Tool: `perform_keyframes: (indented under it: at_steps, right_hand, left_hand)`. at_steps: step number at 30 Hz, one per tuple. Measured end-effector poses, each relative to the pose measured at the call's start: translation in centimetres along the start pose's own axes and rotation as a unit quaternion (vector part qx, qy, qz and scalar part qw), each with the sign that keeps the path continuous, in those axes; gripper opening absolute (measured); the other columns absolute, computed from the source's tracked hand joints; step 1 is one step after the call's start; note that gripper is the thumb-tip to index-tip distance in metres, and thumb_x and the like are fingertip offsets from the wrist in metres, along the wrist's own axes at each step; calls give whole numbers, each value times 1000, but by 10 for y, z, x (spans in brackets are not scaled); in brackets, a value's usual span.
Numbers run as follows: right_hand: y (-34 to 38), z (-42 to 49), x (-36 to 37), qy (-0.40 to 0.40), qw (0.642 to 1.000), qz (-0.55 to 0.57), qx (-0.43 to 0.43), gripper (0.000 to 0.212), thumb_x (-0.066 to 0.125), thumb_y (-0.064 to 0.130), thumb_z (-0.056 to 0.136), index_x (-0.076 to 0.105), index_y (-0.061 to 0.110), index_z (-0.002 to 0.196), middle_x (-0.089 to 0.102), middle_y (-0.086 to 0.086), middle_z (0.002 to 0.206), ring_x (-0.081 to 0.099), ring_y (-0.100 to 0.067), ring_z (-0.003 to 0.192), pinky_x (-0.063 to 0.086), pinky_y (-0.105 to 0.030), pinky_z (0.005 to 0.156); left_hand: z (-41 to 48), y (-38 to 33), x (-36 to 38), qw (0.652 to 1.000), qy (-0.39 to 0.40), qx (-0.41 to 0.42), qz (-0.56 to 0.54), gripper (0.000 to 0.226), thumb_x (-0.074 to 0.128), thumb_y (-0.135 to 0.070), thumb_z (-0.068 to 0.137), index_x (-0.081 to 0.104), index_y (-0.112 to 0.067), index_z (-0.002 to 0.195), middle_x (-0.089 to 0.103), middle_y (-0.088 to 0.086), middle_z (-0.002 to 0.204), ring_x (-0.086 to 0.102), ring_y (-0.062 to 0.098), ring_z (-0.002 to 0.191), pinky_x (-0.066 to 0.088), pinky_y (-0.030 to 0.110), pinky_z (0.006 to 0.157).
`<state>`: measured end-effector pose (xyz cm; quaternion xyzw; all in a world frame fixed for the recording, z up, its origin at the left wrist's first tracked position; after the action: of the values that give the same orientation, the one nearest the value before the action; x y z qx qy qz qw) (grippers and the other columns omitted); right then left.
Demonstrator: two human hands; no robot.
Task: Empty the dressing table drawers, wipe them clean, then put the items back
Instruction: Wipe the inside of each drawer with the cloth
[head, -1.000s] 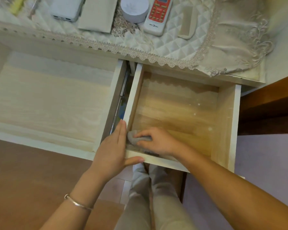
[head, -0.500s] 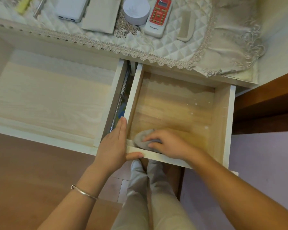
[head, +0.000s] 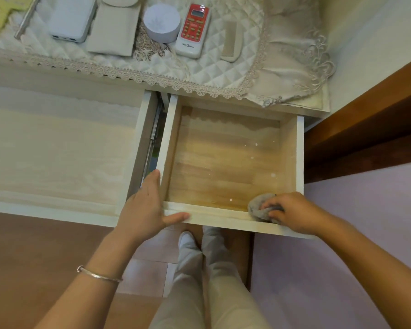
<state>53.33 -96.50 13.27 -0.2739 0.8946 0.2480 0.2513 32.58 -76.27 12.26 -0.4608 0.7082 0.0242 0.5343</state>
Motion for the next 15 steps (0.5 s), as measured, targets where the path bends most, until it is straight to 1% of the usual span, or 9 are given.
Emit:
perform_keyframes:
  at_steps: [2,3,5,7,9,11,12,14,15]
  right_hand:
    - [-2,2,6,-9,1000,-4,21,28,51,18,93,62,20,119,59,-6,126,54,-21,113,40,-24,94]
    - [-2,2,8,-15,999,-5,29,28,52,18,93,62,21,118,58,-6,126,54,-22,113,40,-25,94]
    - [0,-1,8,-28,999,17,32,29,52,17,93,61,21,119,58,-6,127,53,-22,115,41,-27,97]
    - [8,-4,6,-42,998,50,10,29,52,17,93,61,20,120,58,-5,127,53,-20,116,40,-26,97]
    - [30,1,8,-48,995,80,-29,29,52,17,92,61,21,120,59,-3,127,53,-19,116,39,-27,97]
    - [59,16,14,-50,988,123,-81,29,52,16,92,62,19,119,60,-1,127,53,-18,117,40,-27,96]
    - [73,24,18,-51,981,158,-98,28,52,15,92,62,18,118,61,0,126,54,-16,117,40,-24,93]
    - [98,43,24,-46,964,243,-101,28,53,16,92,62,17,119,61,1,123,54,-13,113,38,-19,86]
    - [110,51,27,-47,950,296,-90,28,53,16,92,61,16,119,62,0,121,54,-11,109,38,-18,85]
  left_hand:
    - [7,-5,-4,998,-26,-29,-40,101,65,-55,72,11,-6,143,21,8,150,38,26,129,39,37,95]
    - [13,-7,-5,996,-37,-44,-64,98,63,-53,75,11,-7,143,20,7,151,36,25,130,37,37,96]
    - [23,-9,-4,989,-44,-63,-123,94,58,-50,80,4,-9,145,12,5,154,25,21,136,30,35,104]
    - [30,-9,-1,986,-35,-61,-153,86,48,-47,88,-4,-14,146,3,1,156,14,16,140,20,31,109]
    - [30,-7,3,983,-34,-52,-174,70,36,-40,95,-6,-18,146,-1,-4,156,8,10,140,13,25,108]
    - [30,-4,7,977,-55,-52,-197,57,28,-33,98,-1,-21,147,4,-7,155,10,6,139,11,21,105]
    - [30,-3,7,975,-72,-57,-202,53,26,-31,99,4,-22,147,10,-8,154,15,7,138,13,21,104]
    - [32,-2,6,973,-105,-64,-197,49,25,-30,99,13,-22,146,21,-6,152,25,12,136,20,24,105]
    - [33,-1,7,972,-112,-66,-195,48,24,-30,99,15,-22,146,25,-5,151,29,15,135,23,26,105]
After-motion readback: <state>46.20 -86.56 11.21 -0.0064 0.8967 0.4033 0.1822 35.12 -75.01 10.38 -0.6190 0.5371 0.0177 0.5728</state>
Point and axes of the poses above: each hand's wrist, its own z-axis towards the middle knuckle, its own x-axis out of the palm, y = z × x, the point moved 2 cm from there along z, towards the middle knuckle
